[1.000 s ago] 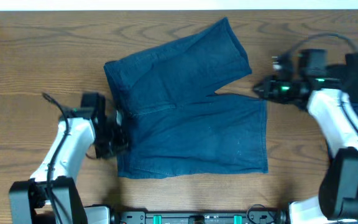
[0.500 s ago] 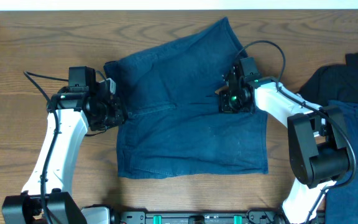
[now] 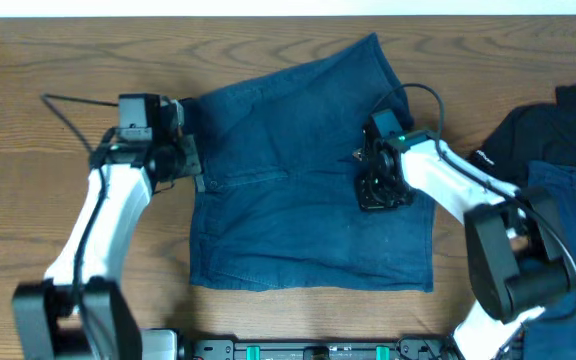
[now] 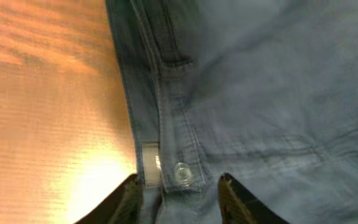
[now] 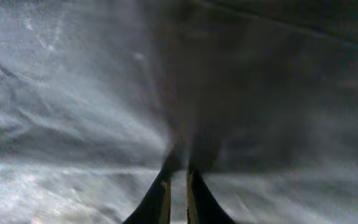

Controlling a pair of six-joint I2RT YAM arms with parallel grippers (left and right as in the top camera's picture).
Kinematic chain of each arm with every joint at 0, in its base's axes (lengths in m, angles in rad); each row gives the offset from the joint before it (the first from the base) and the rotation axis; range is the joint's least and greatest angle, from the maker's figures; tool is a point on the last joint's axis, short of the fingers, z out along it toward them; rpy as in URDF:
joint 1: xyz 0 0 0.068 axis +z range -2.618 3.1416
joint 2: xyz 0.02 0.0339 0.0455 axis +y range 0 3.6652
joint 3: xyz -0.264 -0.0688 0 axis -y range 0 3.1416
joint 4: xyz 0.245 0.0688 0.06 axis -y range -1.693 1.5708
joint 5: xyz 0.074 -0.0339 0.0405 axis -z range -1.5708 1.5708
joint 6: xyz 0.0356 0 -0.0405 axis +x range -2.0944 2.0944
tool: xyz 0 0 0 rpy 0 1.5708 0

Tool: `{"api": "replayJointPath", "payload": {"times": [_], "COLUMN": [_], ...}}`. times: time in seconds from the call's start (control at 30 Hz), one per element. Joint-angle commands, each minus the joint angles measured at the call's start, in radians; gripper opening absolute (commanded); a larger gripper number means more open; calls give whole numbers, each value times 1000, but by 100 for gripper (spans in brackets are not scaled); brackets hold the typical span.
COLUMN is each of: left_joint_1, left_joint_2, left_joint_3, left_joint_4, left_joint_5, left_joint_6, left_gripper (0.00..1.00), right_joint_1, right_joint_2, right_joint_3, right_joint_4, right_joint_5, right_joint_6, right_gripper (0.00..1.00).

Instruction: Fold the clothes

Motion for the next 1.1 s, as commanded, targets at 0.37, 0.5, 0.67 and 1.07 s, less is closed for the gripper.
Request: {"api": "replayJointPath", "payload": {"times": [0.37, 0.5, 0.67, 1.07], "left_joint_1": [-1, -1, 8, 79], "left_joint_2": [331, 343, 340, 278], "left_joint_3": [5, 5, 5, 5], "left_joint_4": [448, 501, 509, 509], "left_joint_5": [-87, -88, -88, -87], "left_joint_6": [-56, -56, -56, -140], "left_gripper": [49, 25, 6, 6], "right_joint_1": [-21, -31, -69, -208], "right_joint_2": [-250, -205, -88, 223], "right_joint_3": [-4, -4, -4, -4], "right_joint_4": [326, 409, 521, 867], "right_joint_5": [73, 78, 83, -68], "right_joint_6": [-11, -5, 66, 224], "right_gripper": [40, 40, 35, 20]}}
